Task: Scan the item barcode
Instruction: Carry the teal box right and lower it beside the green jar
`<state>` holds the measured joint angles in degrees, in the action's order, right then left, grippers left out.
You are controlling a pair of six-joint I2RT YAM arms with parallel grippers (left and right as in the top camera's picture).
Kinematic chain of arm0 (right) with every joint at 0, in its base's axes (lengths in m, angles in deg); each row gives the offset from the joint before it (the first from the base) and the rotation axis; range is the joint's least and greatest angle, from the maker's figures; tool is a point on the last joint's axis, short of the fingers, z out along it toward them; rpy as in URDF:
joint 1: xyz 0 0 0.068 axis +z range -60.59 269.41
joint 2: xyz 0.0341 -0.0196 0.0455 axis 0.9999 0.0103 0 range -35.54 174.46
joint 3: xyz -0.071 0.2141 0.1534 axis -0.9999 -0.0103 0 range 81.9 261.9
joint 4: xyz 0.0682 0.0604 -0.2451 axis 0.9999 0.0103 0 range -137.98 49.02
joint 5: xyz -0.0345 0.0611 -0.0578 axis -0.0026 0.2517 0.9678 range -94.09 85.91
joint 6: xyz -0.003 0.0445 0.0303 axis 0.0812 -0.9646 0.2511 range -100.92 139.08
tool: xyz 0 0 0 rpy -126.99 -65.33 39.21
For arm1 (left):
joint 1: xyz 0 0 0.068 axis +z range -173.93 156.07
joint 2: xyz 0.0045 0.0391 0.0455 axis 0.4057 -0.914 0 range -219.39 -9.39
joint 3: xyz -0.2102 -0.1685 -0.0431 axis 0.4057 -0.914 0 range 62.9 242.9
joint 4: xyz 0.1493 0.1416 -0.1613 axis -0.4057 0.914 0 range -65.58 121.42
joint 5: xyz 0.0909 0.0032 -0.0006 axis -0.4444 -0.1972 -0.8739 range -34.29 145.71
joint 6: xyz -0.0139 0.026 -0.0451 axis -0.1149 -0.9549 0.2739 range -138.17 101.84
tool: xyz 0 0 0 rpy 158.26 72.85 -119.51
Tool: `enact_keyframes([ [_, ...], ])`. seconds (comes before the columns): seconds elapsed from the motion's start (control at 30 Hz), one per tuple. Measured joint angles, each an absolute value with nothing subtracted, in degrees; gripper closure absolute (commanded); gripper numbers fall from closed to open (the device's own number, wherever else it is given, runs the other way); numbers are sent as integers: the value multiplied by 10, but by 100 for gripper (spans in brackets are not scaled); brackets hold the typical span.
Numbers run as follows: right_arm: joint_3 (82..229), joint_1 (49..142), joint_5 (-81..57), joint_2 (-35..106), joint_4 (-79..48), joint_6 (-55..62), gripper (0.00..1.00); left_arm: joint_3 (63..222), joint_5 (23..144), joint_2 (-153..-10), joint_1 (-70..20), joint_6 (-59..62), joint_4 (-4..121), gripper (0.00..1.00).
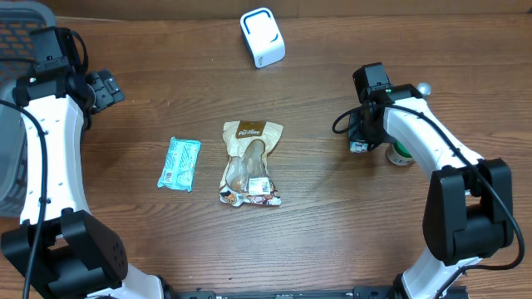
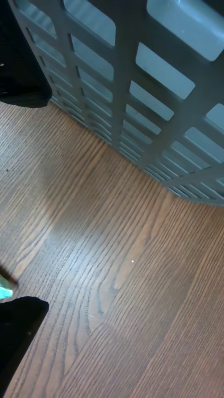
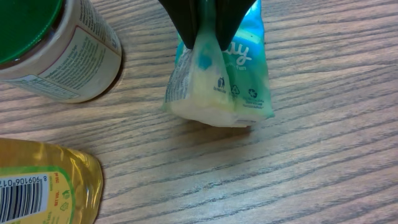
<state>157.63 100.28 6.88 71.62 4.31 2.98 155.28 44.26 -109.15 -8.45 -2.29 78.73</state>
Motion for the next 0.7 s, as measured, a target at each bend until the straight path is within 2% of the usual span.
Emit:
enact_keyframes([
  [0.7, 1576, 1003, 69, 716, 30, 30, 96, 1553, 443, -1092, -84, -23, 787, 1],
])
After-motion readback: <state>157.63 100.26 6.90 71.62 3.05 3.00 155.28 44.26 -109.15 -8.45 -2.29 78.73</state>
